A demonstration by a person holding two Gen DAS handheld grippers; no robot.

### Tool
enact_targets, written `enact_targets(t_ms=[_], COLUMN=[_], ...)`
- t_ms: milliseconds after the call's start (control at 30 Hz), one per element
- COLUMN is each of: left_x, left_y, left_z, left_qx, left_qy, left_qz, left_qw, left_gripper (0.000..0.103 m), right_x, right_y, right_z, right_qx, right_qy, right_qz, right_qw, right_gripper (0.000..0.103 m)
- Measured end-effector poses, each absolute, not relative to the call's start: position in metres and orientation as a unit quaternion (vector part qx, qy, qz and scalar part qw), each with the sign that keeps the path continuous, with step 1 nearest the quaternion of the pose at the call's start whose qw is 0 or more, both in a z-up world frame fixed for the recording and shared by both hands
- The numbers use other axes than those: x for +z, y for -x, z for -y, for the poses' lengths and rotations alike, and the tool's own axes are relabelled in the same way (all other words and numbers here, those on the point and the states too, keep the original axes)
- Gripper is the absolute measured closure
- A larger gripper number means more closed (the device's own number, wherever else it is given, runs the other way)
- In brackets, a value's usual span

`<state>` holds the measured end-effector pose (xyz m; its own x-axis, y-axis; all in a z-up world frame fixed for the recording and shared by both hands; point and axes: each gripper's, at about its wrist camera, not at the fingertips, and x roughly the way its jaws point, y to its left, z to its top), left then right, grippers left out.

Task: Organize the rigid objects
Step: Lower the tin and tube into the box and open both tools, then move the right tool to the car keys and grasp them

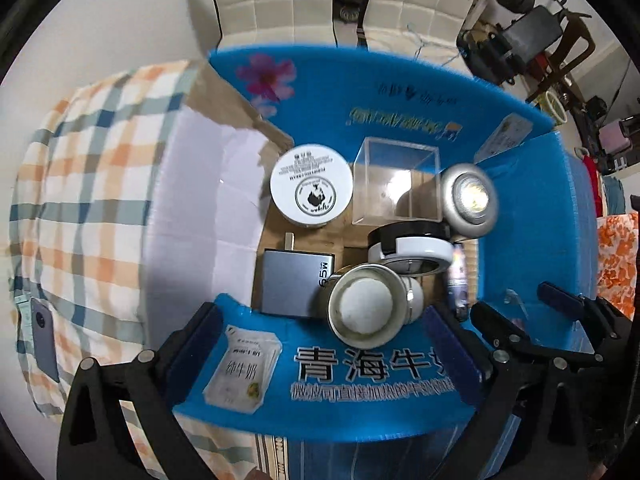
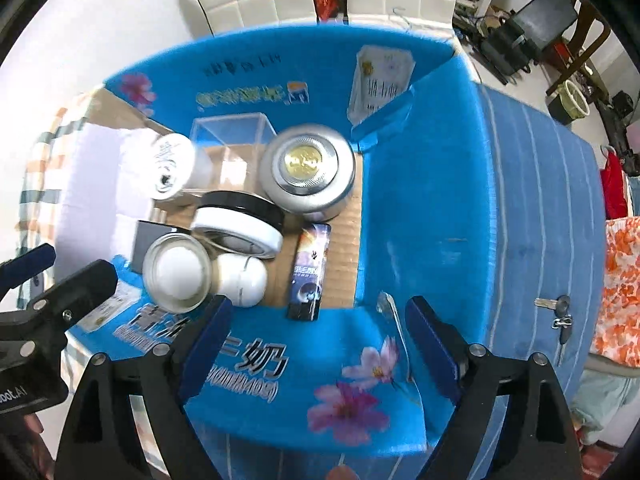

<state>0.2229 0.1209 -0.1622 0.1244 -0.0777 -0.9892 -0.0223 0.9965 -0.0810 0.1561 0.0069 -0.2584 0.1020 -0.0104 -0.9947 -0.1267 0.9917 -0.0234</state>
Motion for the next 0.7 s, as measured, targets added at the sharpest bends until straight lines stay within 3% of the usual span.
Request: enact_targets(t_ms=[700], left_x=[-0.048], left_y=[-0.167], left_z=[-0.084], left_qx=[-0.016], left_qy=[0.013], left_qz=[-0.564], left_qw=[0.826], left_gripper=[0.000], right_x=[-0.114], right_y=[-0.096], right_z=[0.008], right_qx=[0.075], right_qy=[0.010], right_qz=[-0.590], right_qw=[0.804], right_gripper=[0.013])
